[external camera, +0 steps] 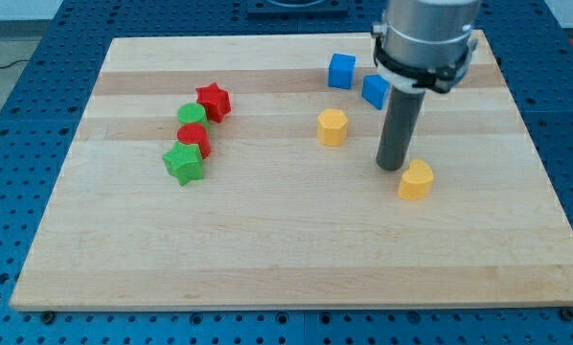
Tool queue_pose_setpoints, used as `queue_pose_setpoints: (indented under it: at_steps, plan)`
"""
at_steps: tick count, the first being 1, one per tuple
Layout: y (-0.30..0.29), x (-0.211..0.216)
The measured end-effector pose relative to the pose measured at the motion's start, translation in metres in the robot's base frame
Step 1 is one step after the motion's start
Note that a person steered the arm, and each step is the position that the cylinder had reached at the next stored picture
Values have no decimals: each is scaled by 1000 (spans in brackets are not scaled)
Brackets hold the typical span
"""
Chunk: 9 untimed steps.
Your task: Push the yellow heart towards the bottom right to the board
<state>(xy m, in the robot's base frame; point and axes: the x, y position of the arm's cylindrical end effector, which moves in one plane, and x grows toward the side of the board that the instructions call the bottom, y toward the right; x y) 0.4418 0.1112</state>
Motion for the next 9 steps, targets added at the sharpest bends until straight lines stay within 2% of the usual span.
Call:
queue_pose_setpoints:
  at_steps: [1,2,3,4,5,6,7,8,9]
  plan:
    - [15,-7]
    - [60,-3]
    - [86,13]
    - [85,-16]
    - [43,-41]
    - [7,-18]
    - [13,21]
    - [51,53]
    - [65,65]
